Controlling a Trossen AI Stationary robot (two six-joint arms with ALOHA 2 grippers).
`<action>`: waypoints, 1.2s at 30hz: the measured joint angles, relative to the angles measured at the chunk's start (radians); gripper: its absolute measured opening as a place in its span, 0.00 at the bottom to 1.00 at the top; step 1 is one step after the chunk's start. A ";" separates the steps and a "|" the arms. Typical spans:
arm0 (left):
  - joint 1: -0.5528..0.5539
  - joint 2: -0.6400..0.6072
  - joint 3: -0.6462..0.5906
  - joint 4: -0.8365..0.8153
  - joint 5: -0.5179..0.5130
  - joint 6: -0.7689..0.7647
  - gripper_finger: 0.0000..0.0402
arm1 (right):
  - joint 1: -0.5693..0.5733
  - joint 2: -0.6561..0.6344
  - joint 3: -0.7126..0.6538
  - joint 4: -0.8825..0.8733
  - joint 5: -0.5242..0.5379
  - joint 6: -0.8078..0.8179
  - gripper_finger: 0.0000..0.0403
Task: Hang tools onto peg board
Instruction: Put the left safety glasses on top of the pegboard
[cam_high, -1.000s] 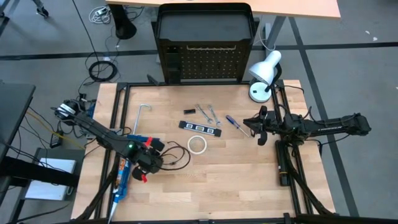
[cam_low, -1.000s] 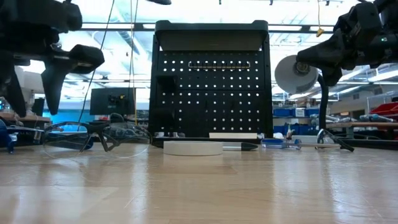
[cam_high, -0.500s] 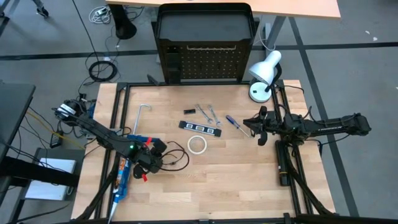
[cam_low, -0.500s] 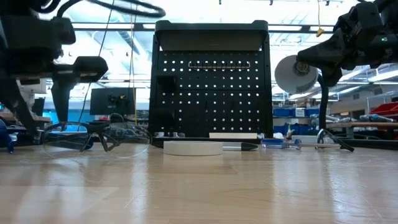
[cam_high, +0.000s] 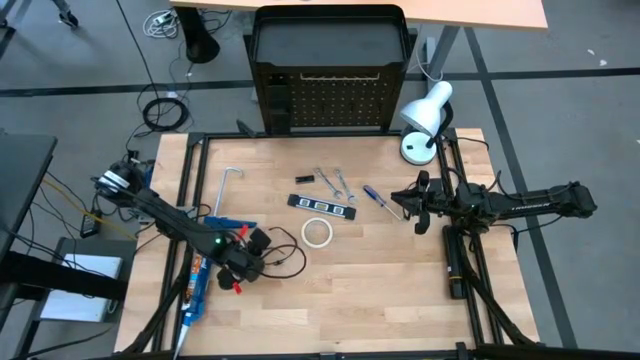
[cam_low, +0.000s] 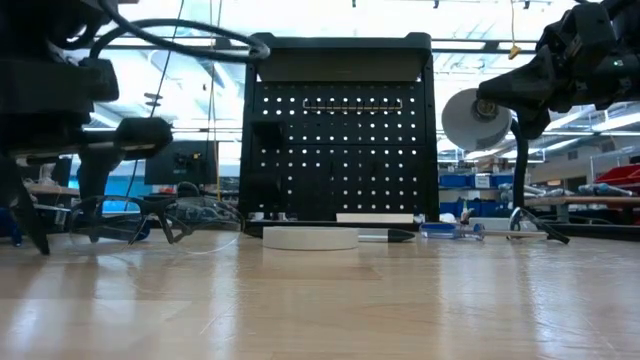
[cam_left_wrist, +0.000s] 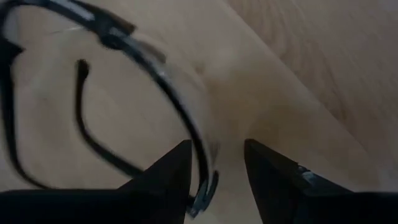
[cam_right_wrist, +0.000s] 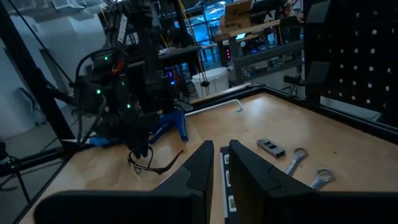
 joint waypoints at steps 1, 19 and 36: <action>0.000 0.009 0.000 0.003 0.000 0.000 0.39 | 0.000 0.000 0.000 0.000 0.000 0.000 0.14; -0.001 0.030 0.013 0.023 -0.047 -0.095 0.04 | 0.000 0.000 0.000 0.000 0.000 -0.002 0.14; 0.056 0.031 0.321 -0.265 -0.191 -0.352 0.04 | 0.000 0.000 0.000 0.000 0.000 0.002 0.14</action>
